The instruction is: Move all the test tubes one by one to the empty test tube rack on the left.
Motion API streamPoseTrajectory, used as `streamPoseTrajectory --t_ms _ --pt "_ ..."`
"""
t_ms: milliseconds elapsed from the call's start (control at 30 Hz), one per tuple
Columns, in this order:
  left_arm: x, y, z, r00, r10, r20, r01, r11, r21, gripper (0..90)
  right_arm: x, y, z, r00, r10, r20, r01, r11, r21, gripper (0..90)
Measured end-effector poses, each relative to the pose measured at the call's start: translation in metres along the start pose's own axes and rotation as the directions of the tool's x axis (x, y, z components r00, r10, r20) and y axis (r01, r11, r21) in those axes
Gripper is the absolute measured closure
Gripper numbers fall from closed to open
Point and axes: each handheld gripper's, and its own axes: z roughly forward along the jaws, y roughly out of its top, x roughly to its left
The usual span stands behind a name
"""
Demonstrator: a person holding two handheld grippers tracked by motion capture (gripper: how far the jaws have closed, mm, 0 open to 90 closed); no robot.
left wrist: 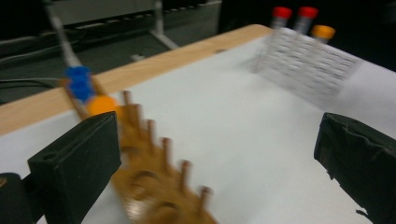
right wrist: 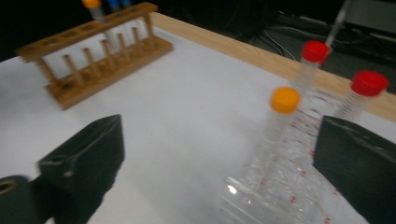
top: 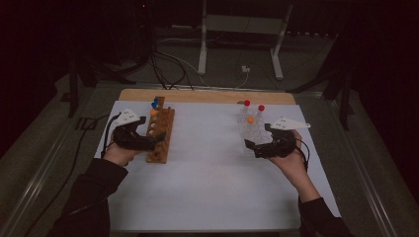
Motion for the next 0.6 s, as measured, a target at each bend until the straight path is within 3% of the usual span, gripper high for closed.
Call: streamPoseTrajectory --t_ms 233,433,600 --pt "-0.031 -0.016 0.001 0.9943 0.030 0.103 -0.032 0.9993 0.019 1.4 -0.016 -0.009 0.017 0.9990 0.040 0.020 -0.040 0.999 0.017 7.9" --pt "-0.046 -0.028 0.005 0.9879 0.035 0.151 -0.041 0.9986 0.035 1.4 -0.025 -0.010 0.032 0.9973 0.046 0.056 -0.048 0.998 0.029 18.3" --pt "-0.052 -0.031 0.008 0.9853 0.046 0.164 -0.053 0.9977 0.042 1.4 -0.034 -0.010 0.045 0.9960 0.064 0.061 -0.068 0.996 0.058 32.4"
